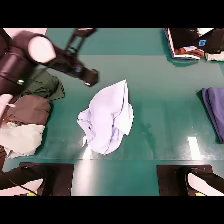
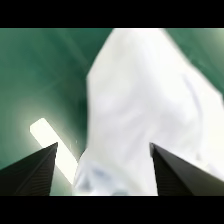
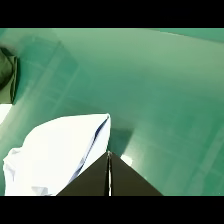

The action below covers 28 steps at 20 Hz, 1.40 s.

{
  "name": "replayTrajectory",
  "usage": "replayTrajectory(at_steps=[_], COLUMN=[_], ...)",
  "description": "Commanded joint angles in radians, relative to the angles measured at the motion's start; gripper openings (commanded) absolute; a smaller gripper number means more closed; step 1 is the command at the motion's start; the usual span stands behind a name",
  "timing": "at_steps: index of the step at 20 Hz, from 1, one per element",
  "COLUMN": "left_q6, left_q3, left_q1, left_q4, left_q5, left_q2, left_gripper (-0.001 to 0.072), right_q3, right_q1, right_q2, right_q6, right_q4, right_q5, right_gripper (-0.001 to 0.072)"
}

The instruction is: Fold the shirts.

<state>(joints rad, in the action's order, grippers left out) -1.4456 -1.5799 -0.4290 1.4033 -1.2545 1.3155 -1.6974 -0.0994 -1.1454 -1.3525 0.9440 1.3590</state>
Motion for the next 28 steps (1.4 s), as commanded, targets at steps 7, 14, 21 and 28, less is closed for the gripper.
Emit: replayTrajectory(at_steps=[7,14,21,28], left_q6=[0.09,0.119,0.092,0.091], left_q3=[0.676,0.858,0.786,0.404], left_q1=[0.293,0.29,0.283,0.283], left_q4=[-0.307,-0.487,-0.504,-0.216], left_q5=[0.071,0.383,0.393,0.24], left_q2=[-0.147,-0.115,-0.068,-0.133], left_gripper=[0.0667,0.0666,0.0027,0.0027], right_q3=[-0.001,-0.001,-0.001,0.257], right_q1=[0.001,0.0,0.0,-0.046], right_q2=[0.0,-0.001,-0.002,-0.126], right_q6=[0.0,0.0,0.0,-0.002], right_q4=[0.0,0.0,0.002,-0.003], right_q5=[0.003,0.004,0.019,0.149], right_gripper=[0.0017,0.0018,0.0018,0.0417])
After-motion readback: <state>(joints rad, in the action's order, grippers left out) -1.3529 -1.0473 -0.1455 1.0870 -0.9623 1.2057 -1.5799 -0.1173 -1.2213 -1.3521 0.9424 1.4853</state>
